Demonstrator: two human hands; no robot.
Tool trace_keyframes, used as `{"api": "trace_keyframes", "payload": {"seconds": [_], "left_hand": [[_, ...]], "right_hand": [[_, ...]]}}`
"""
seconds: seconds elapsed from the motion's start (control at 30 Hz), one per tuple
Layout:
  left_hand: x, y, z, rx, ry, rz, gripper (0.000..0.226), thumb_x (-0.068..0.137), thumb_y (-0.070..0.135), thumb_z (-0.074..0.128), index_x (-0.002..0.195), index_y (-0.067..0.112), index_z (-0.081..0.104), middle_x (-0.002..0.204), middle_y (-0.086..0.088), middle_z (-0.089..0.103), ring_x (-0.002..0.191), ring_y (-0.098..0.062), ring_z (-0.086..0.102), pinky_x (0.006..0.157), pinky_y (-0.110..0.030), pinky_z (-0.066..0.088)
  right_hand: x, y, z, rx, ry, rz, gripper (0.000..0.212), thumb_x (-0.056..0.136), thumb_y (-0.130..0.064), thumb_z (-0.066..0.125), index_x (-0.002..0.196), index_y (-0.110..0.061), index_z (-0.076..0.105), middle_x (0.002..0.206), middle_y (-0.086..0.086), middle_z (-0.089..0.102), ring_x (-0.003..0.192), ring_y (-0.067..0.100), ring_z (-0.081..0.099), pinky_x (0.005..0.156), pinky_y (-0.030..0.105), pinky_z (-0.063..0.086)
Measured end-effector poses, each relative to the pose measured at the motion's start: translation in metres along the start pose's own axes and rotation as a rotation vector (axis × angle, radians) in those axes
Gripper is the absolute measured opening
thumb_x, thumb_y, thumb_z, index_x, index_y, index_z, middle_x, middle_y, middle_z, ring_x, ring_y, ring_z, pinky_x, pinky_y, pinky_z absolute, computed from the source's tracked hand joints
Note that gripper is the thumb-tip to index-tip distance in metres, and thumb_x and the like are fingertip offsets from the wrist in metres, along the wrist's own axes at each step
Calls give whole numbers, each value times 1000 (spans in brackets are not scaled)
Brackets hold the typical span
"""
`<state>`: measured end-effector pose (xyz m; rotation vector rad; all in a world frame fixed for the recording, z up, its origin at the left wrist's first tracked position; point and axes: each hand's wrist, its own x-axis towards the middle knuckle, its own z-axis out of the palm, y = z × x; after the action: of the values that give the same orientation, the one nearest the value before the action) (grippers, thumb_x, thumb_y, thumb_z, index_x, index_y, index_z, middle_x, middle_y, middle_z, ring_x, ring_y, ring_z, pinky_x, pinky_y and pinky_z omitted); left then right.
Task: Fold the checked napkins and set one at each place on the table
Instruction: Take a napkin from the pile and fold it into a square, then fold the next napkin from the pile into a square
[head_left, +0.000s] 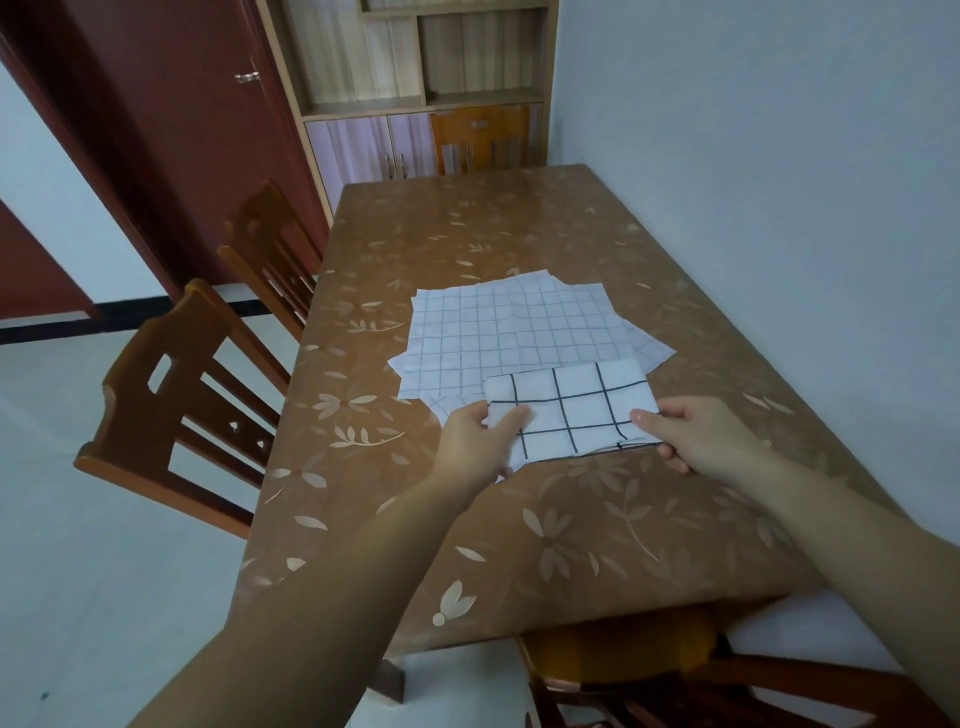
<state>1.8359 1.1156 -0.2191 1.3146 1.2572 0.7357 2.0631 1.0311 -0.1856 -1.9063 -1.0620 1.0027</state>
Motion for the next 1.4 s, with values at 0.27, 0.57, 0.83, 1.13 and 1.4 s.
{"api": "trace_keyframes", "payload": {"seconds": [0.27, 0.57, 0.83, 1.13, 1.4], "left_hand": [[-13, -53, 20, 1, -385, -234, 34, 85, -3, 64, 114, 14, 63, 86, -5, 69, 67, -14, 68, 70, -32, 60], [-2, -105, 66, 245, -329, -347, 44, 84, -3, 66, 123, 14, 59, 88, -13, 73, 67, -21, 70, 62, -31, 58], [20, -94, 76, 566, -311, -351, 28, 85, 15, 70, 110, 5, 67, 82, -6, 74, 74, -22, 72, 74, -34, 61], [39, -35, 35, 927, -175, -42, 31, 93, 35, 53, 120, 25, 64, 107, 4, 70, 89, -14, 66, 77, -31, 56], [64, -21, -45, 949, -149, 101, 48, 94, 41, 54, 140, 28, 47, 139, 0, 54, 123, -19, 52, 99, -34, 44]], "right_hand": [[-4, 63, -4, 103, -9, 282, 14, 95, -10, 54, 98, -4, 65, 89, 14, 63, 56, 18, 61, 44, 23, 43], [18, 128, -8, -175, -94, 383, 26, 88, 8, 47, 98, -2, 68, 77, 6, 65, 47, 6, 62, 39, 15, 44], [40, 144, -19, -720, -182, 400, 7, 85, -15, 53, 87, -11, 59, 94, 10, 69, 81, 23, 66, 67, 35, 52], [63, 87, 1, -827, -152, 98, 26, 90, -38, 51, 108, -20, 54, 95, -3, 61, 82, 18, 59, 66, 31, 47], [63, 8, 67, -601, -122, -31, 39, 89, -29, 54, 127, -21, 51, 108, -5, 62, 76, 12, 65, 75, 36, 56]]}}
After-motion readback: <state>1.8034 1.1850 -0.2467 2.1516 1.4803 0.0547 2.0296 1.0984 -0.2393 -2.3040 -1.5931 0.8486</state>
